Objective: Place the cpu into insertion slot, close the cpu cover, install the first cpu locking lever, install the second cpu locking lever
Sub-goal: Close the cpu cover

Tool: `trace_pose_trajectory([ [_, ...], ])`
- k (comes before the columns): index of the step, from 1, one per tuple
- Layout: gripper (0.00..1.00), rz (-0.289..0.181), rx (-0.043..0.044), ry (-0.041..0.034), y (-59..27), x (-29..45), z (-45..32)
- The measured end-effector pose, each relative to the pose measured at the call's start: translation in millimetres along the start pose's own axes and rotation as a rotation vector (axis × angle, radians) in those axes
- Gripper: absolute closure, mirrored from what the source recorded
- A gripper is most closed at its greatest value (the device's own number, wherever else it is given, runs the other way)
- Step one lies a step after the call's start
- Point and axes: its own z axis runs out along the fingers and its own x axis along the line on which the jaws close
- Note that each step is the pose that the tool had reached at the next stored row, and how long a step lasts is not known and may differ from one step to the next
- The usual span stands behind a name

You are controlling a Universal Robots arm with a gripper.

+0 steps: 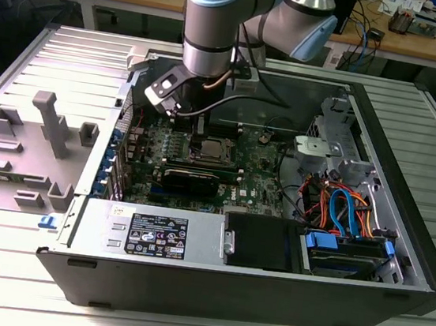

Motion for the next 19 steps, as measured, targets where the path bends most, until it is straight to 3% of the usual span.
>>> trace_pose_trajectory([
  [5, 0.89, 0.000, 0.0003, -0.0005, -0.4, 0.1, 2.3],
  [7, 0.89, 0.000, -0.0009, 0.0011, -0.3, 0.3, -0.3],
  [8, 0.89, 0.000, -0.0001, -0.0002, -0.4, -0.2, -5.6],
  [11, 0.89, 0.000, -0.0003, -0.0001, 0.3, -0.4, -7.9],
  [19, 0.89, 0.000, -0.0002, -0.0001, 12.9, -1.6, -7.9],
])
